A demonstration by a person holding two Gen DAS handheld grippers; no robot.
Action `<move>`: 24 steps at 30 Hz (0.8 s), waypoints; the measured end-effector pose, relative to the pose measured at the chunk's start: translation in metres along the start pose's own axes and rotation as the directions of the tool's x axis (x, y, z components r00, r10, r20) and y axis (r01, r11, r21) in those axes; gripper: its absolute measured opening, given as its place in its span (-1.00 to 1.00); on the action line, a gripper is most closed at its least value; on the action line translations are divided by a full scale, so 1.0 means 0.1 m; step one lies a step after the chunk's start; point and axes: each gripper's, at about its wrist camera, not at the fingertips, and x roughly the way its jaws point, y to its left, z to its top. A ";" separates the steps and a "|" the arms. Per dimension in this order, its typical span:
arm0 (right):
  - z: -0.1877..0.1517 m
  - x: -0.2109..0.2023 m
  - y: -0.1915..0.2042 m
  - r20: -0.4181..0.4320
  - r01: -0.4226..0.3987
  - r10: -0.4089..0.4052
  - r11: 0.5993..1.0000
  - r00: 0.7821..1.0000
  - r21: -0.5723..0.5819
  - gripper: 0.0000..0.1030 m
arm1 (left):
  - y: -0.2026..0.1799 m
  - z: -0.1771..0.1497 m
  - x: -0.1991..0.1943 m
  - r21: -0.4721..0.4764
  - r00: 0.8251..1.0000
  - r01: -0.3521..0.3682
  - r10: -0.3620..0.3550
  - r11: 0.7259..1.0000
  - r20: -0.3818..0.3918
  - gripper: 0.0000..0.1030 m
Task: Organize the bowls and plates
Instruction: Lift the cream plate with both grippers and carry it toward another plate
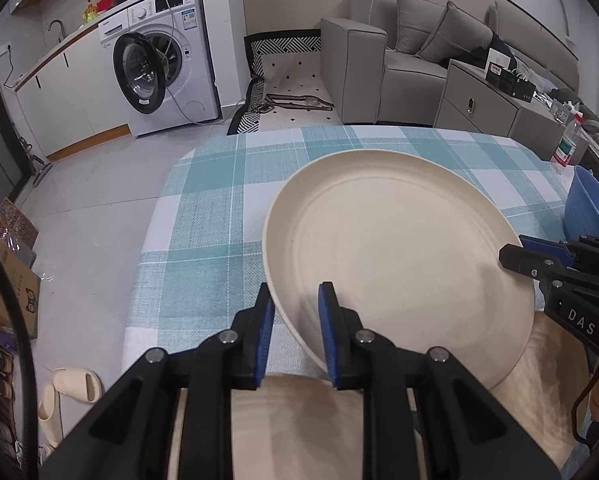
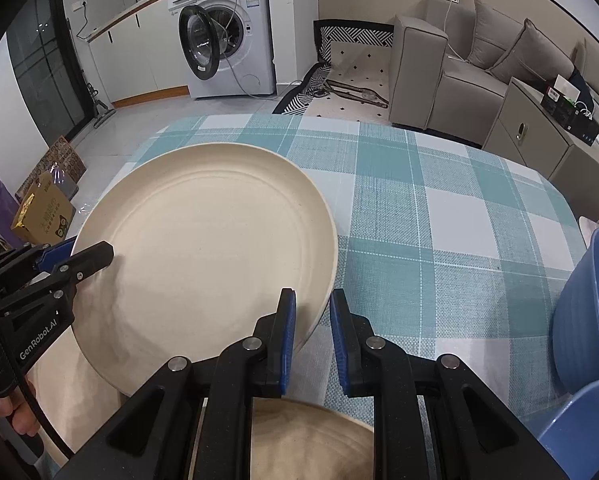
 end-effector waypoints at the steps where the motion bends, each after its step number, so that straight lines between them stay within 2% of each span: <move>1: 0.00 -0.03 -0.01 0.008 -0.001 0.001 1.000 1.000 0.002 -0.65 | -0.01 -0.01 -0.03 0.001 1.000 -0.001 0.001 1.000 0.006 -0.60; 24: -0.32 -0.70 -0.06 0.106 -0.037 0.036 0.999 0.994 0.007 -0.65 | -0.21 -0.25 -0.77 0.005 0.994 -0.033 0.033 0.999 0.100 -0.60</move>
